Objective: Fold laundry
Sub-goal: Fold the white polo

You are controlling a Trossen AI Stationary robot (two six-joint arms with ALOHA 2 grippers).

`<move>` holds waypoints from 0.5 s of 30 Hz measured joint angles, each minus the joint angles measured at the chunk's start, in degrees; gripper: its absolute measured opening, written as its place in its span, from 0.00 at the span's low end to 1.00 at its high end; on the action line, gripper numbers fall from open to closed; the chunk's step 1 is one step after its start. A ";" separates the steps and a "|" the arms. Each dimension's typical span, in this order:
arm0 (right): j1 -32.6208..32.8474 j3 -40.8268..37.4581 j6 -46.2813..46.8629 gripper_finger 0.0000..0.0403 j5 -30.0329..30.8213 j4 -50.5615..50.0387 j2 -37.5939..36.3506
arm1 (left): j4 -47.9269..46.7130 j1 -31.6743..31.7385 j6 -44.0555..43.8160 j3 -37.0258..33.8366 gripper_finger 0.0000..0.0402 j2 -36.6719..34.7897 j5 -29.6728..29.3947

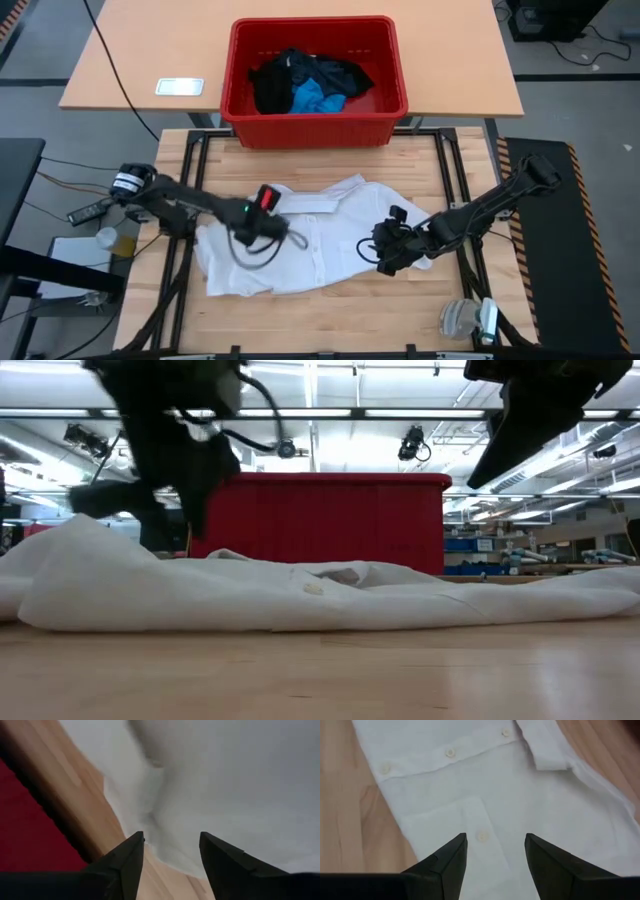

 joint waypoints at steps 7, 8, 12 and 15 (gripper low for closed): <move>0.15 0.00 -1.01 0.51 0.49 1.97 2.02 | 5.96 10.26 7.77 0.00 0.48 -0.01 4.15; 0.26 0.00 -1.00 0.51 0.61 2.05 2.08 | 5.73 11.26 8.76 -0.01 0.48 -0.01 4.47; 0.53 0.00 -1.25 0.51 0.83 2.95 2.26 | 5.45 14.36 9.96 -0.02 0.48 0.06 8.40; 0.63 0.02 -1.39 0.51 1.07 3.75 2.77 | 5.51 15.84 10.28 -0.02 0.48 0.59 12.26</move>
